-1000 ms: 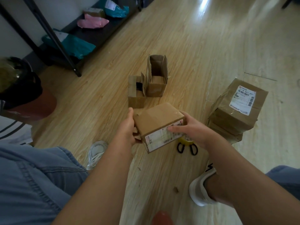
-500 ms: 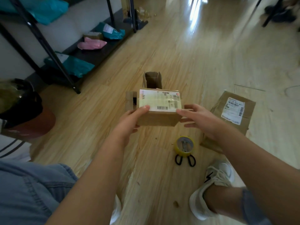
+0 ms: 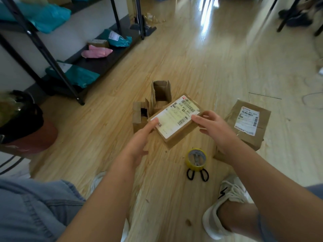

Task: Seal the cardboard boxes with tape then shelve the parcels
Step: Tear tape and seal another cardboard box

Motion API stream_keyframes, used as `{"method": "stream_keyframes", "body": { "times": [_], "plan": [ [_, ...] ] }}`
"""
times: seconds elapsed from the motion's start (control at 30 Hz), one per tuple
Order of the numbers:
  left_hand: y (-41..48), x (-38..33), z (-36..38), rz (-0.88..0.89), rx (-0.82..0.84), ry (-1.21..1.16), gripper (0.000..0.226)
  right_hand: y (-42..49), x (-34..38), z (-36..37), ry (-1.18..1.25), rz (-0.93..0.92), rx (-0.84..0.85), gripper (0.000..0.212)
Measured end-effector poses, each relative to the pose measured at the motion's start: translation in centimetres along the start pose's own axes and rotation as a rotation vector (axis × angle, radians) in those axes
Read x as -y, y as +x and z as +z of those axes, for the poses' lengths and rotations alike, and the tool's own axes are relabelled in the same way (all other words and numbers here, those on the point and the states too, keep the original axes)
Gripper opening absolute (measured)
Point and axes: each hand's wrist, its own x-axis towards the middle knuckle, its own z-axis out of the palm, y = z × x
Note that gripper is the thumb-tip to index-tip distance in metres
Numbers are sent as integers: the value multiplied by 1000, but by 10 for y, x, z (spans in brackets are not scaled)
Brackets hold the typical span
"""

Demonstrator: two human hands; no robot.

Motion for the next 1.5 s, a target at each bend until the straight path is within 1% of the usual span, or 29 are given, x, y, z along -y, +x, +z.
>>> {"method": "stream_keyframes", "body": {
  "times": [0.07, 0.2, 0.37, 0.47, 0.53, 0.7, 0.8, 0.9, 1.03, 1.13, 1.2, 1.27, 1.3, 1.4, 1.5],
  "plan": [
    [3, 0, -2, 30, -26, -69, 64, 0, 2, -1, -28, -12, 20, 45],
    [3, -2, 0, -42, 7, -131, 58, 1, 3, 6, -51, -23, -16, 47],
    [11, 6, 7, -85, 8, -354, 43, 8, -3, 11, -37, -9, -73, 47],
    [19, 9, 11, -143, -7, -488, 46, 12, -7, 16, -38, 0, -110, 31],
    [26, 9, 17, -158, -25, -525, 47, 15, -10, 19, -52, 20, -103, 28],
    [38, 0, 34, -180, -12, -427, 43, 18, -11, 21, -65, 22, -37, 20],
    [46, -1, 35, -208, 38, -451, 46, 19, -10, 17, -41, -4, -55, 21],
    [52, 4, 27, -262, 124, -587, 49, 20, -11, 16, -49, -57, -132, 18],
    [50, 17, 19, -402, 279, -723, 61, 18, -16, 24, -184, -141, -206, 36],
    [47, 29, 13, -415, 353, -648, 71, 14, -16, 30, -196, -226, -228, 39],
    [48, 36, 9, -401, 345, -611, 73, 13, -15, 31, -214, -235, -238, 48],
    [52, 39, 5, -377, 293, -581, 62, 13, -15, 32, -218, -215, -202, 54],
    [53, 39, 4, -363, 267, -551, 53, 12, -17, 33, -221, -210, -176, 53],
    [52, 35, 3, -324, 194, -462, 36, 9, -23, 35, -267, -205, -109, 48],
    [49, 33, 4, -238, 144, -370, 26, 7, -24, 39, -191, -135, -114, 35]
  ]
}}
